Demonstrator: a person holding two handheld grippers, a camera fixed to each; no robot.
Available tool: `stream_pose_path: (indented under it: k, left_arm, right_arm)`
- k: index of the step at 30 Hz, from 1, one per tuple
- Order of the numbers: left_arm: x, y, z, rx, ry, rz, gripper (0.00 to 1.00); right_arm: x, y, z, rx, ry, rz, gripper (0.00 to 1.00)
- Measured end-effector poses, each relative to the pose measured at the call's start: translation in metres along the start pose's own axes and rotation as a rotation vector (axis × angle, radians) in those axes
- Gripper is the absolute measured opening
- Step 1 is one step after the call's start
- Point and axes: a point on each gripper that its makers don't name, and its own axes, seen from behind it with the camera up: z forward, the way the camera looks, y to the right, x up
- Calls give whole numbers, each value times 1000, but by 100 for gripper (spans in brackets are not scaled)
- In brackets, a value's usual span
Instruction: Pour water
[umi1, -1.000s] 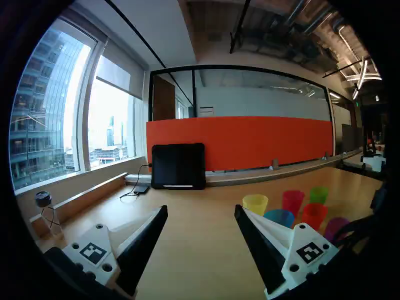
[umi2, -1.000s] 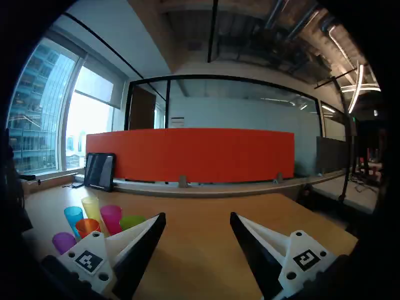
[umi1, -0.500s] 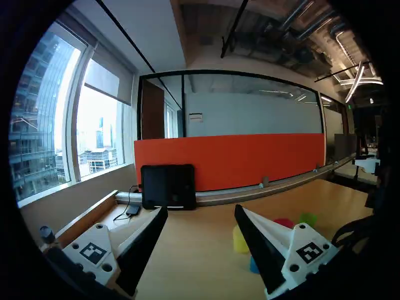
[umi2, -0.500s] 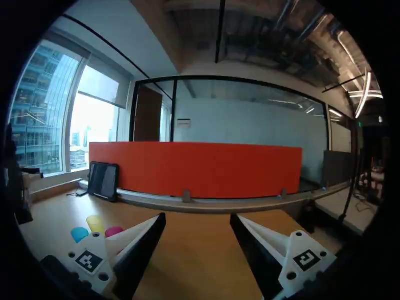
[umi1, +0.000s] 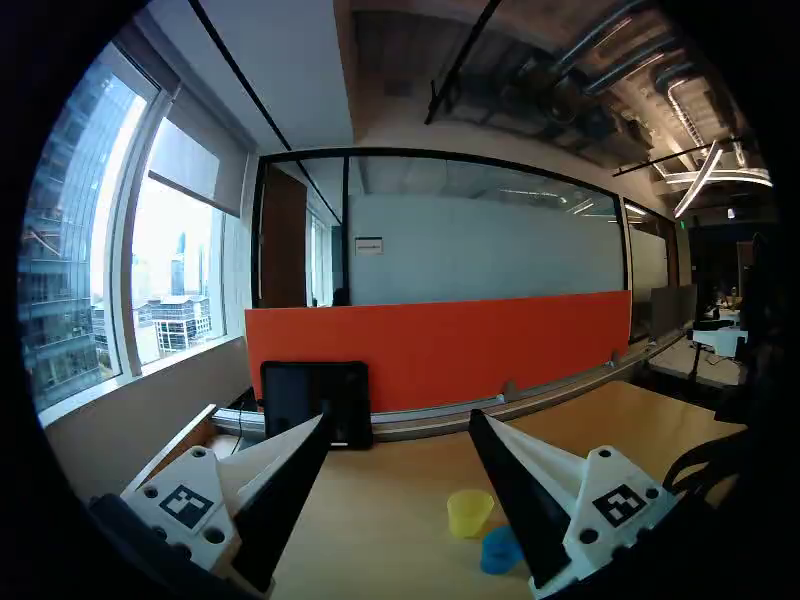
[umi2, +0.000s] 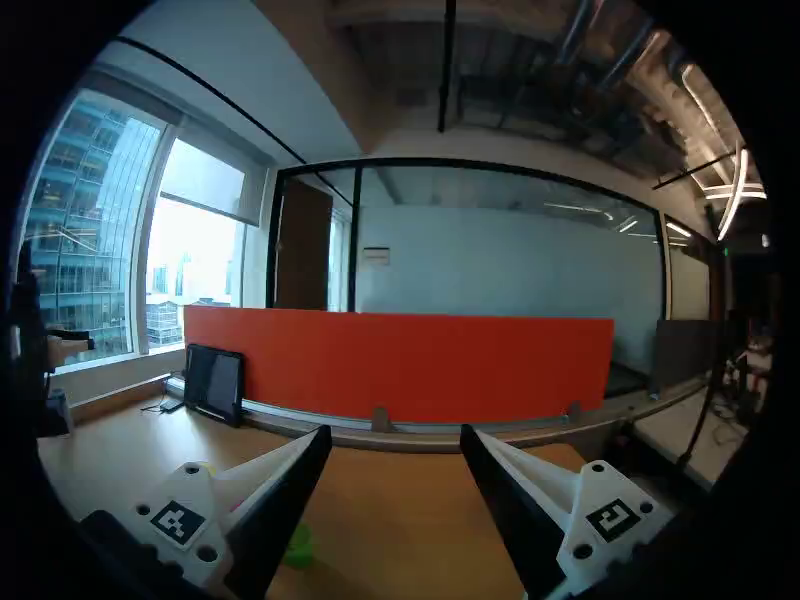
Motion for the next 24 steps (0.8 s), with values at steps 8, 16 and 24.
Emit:
stream_pose_path:
  k: [8,16,24]
  left_arm:
    - [0,18,7,-106,-12,-14,100]
    - [-1,33,10,-202,-33,-12,100]
    - [-6,47,13,-273,-53,14,100]
  right_arm:
    - [1,-12,4,79,-15,10,99]
    - [11,-40,3,224,-1,-2,99]
    - [18,-74,-5,369,17,-18,99]
